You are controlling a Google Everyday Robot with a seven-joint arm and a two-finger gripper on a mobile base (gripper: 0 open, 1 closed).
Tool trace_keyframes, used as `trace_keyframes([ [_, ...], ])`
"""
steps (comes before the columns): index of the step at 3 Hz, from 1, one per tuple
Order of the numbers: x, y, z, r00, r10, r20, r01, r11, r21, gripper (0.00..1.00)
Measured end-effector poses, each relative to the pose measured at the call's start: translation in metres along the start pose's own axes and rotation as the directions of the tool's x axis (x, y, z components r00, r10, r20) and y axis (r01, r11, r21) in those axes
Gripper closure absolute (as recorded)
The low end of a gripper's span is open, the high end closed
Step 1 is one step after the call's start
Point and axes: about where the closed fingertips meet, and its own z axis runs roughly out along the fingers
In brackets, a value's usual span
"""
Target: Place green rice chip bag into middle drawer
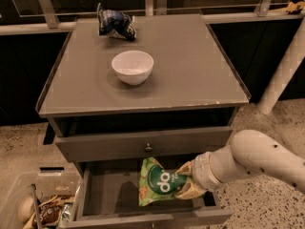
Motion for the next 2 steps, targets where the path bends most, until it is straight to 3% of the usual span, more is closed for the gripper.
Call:
trace_keyframes([
  [1, -0.002, 0.003, 0.004, 1.0, -0.005, -0.008, 0.005, 1.0, -0.005, 1.0],
  [2, 0.019, 0.015, 0.043, 0.999, 0.04, -0.036, -0.041, 0.9991, -0.015, 1.0],
])
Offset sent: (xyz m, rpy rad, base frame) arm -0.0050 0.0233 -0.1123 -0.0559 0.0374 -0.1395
